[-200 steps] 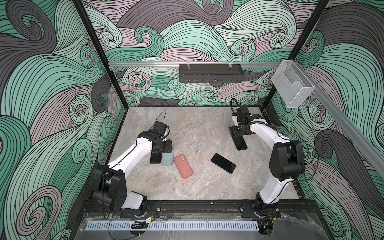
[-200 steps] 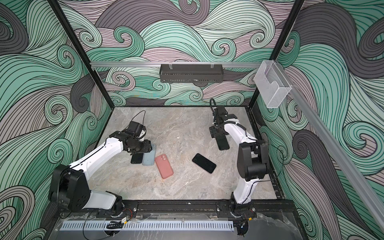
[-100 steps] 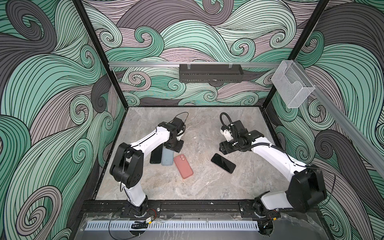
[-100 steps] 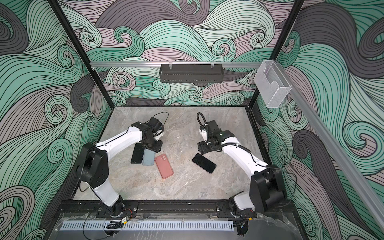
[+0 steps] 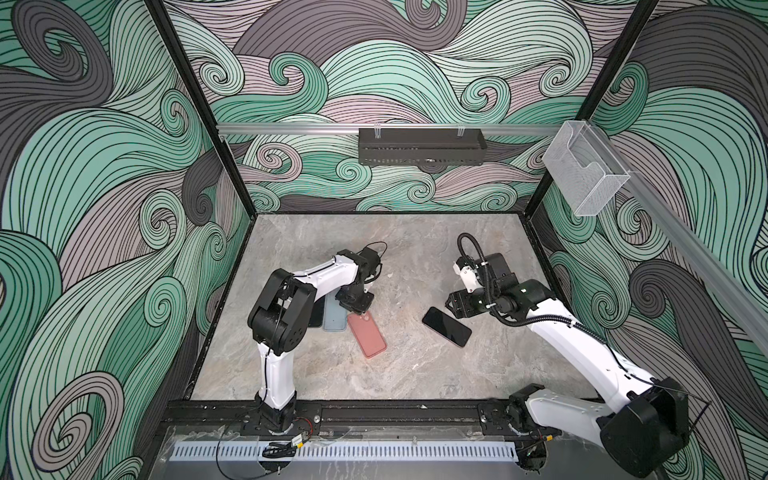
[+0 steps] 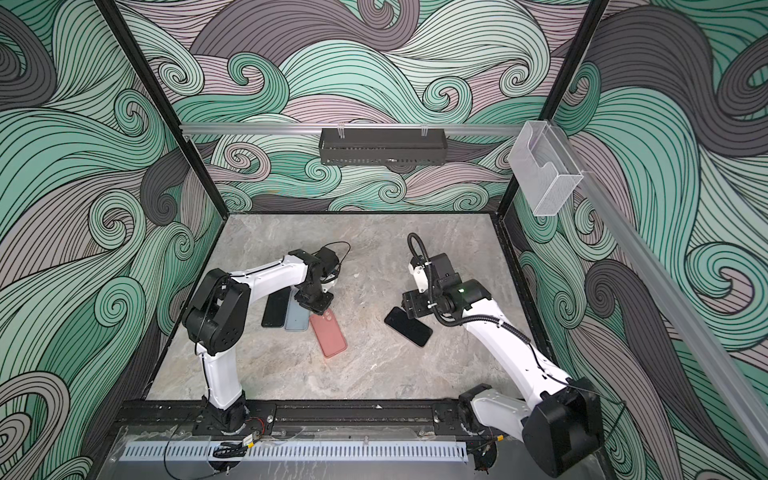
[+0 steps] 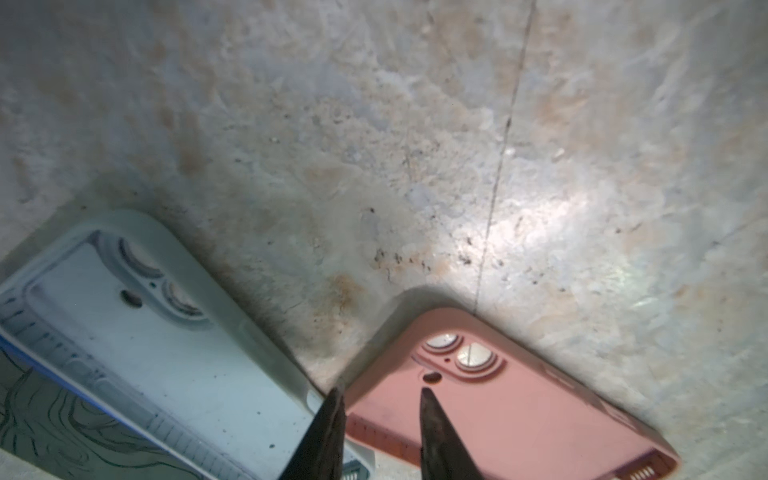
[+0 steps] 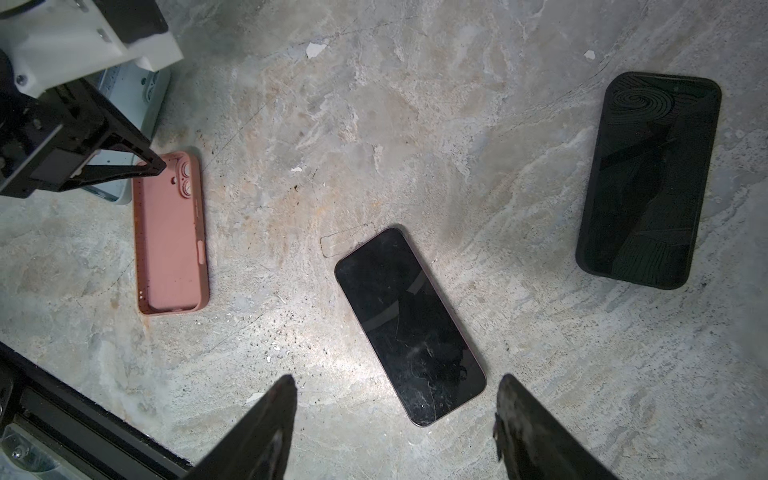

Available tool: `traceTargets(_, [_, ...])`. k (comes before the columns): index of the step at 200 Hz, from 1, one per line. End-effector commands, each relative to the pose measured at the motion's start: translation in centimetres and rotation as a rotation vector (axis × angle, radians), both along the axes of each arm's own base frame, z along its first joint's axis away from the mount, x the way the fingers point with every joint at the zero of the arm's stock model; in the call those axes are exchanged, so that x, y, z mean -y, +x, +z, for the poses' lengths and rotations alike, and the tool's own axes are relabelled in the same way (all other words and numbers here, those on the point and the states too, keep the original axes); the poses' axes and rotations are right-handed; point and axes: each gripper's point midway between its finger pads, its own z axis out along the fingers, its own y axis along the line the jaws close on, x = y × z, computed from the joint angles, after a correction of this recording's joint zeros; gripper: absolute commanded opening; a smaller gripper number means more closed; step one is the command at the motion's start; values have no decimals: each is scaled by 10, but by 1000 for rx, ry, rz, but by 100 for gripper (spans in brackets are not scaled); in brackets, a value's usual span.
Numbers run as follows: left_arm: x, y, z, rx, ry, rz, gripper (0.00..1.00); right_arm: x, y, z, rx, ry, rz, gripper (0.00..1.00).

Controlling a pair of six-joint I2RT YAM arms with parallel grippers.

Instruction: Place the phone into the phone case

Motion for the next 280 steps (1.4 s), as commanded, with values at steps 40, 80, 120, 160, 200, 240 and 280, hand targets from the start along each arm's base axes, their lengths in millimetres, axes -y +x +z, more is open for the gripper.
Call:
traceTargets(40, [-1,2,-16,5,24,26,26,-1,-7,-6,-21,30,-15,76])
traceTargets(80, [-1,0,-23,-4,24,50,20,2,-11,-7,-16,28,-19,76])
traceTargets(120, [4,-2,-24,7,-21,148,13,4,-12,-10,-20,16,-28,76])
traceTargets(160, [9,-2,-21,21,-58,249,8,4,-10,-11,-25,14,-30,75])
traceTargets(200, [14,2,-14,37,-87,336,5,4,-8,-13,-32,6,-31,75])
traceTargets(240, [22,17,-3,86,-137,419,4,6,-8,-15,-37,-10,-39,75])
traceTargets(280, [31,38,7,116,-166,446,4,11,-10,-21,-62,-37,-49,76])
